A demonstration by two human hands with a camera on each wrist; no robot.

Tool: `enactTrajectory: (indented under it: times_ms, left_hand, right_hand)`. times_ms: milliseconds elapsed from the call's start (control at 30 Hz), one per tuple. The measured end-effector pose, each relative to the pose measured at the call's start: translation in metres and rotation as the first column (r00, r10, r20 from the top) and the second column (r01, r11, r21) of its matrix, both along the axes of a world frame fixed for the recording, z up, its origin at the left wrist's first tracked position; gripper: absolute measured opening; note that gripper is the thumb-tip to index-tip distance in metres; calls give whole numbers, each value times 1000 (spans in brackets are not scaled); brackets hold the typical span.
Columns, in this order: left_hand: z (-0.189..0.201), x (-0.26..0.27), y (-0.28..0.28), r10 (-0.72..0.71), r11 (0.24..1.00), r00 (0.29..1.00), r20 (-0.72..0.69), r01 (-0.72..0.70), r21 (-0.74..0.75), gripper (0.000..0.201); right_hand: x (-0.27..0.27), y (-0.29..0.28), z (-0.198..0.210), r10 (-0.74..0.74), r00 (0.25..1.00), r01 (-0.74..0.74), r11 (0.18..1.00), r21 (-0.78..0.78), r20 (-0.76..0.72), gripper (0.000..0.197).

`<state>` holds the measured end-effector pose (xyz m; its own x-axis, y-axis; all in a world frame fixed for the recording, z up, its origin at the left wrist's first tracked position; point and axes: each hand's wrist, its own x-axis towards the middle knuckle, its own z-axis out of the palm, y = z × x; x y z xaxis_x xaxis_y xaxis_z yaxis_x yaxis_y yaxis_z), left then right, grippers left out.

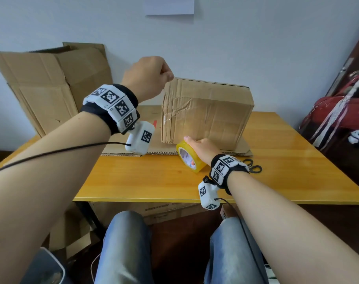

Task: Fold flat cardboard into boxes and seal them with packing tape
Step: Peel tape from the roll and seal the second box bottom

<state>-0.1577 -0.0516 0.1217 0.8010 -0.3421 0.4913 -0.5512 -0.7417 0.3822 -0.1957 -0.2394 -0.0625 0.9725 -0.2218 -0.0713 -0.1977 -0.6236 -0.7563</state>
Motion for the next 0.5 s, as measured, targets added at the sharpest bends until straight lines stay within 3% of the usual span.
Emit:
enactTrajectory:
  times_ms: [267,400,500]
  left_hand:
    - [1,-1,12,19,1000,1000,-4,-19,-8,18]
    - [12,-2,24,30,996,999,-40,-33,-88,21]
    - [27,-5,31,36,987,998,-55,-44,-156,21]
  right_hand:
    - [-8,-4,-1,52,999,-52,994,-97,-5,73]
    - [-24,-9,23,158,987,-154,983,-98,36,74]
    - [-37,-12,49,269,962,-266,962,-53,48,55]
